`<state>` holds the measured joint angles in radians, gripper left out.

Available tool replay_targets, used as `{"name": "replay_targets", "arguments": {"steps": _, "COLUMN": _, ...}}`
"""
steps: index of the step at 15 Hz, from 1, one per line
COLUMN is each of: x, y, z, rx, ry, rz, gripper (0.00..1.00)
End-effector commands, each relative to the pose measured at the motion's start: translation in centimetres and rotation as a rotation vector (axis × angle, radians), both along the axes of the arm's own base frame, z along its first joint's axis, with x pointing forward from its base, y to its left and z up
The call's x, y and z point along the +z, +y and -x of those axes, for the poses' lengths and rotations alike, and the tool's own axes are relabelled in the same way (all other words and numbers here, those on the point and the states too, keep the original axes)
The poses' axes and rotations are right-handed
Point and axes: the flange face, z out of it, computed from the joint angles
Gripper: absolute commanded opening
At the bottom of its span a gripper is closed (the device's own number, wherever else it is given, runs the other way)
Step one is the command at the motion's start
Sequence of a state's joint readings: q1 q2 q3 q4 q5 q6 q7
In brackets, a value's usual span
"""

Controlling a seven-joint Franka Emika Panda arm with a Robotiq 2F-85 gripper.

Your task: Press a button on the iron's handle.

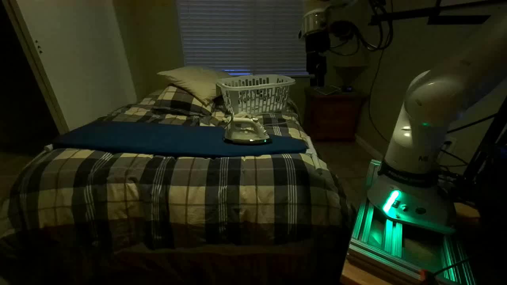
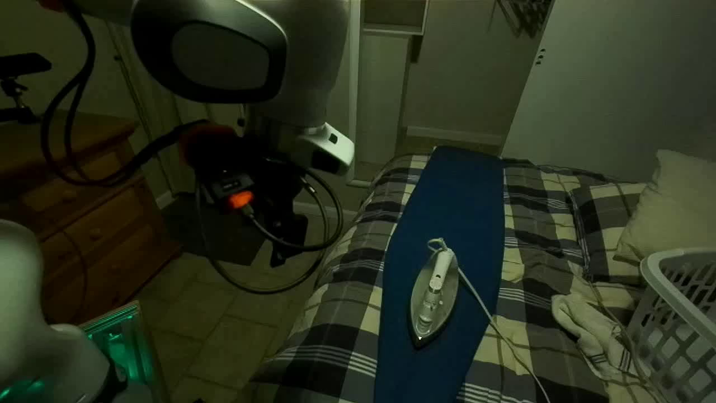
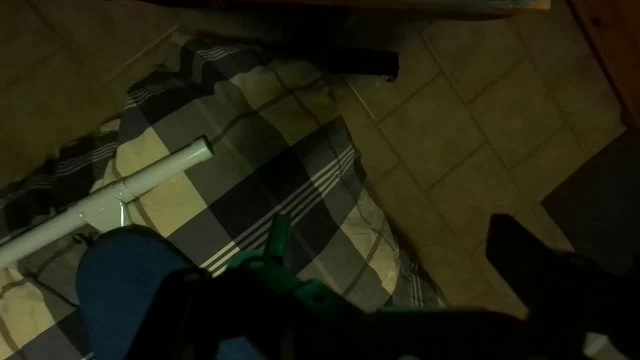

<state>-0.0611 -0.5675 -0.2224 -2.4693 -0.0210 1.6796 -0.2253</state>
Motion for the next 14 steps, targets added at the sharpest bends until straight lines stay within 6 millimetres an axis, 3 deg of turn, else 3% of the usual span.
{"name": "replay_targets", "arguments": {"steps": 1, "x": 0.0, "y": 0.0, "z": 0.0, "rx": 0.000, "ry": 0.001, "rz": 0.000, "gripper": 1.00}}
{"name": "replay_targets", "arguments": {"steps": 5, "x": 0.0, "y": 0.0, "z": 0.0, "rx": 0.000, "ry": 0.000, "rz": 0.000, "gripper": 1.00}}
{"name": "replay_targets", "arguments": {"steps": 9, "x": -0.5, "y": -3.0, "z": -5.8, "rx": -0.077, "ry": -0.134, "rz": 0.091, "gripper": 1.00}}
{"name": "replay_targets", "arguments": {"steps": 14, "x": -1.1, "y": -4.6, "z": -13.0, "rx": -0.082, "ry": -0.359, "rz": 0.228, "gripper": 1.00}}
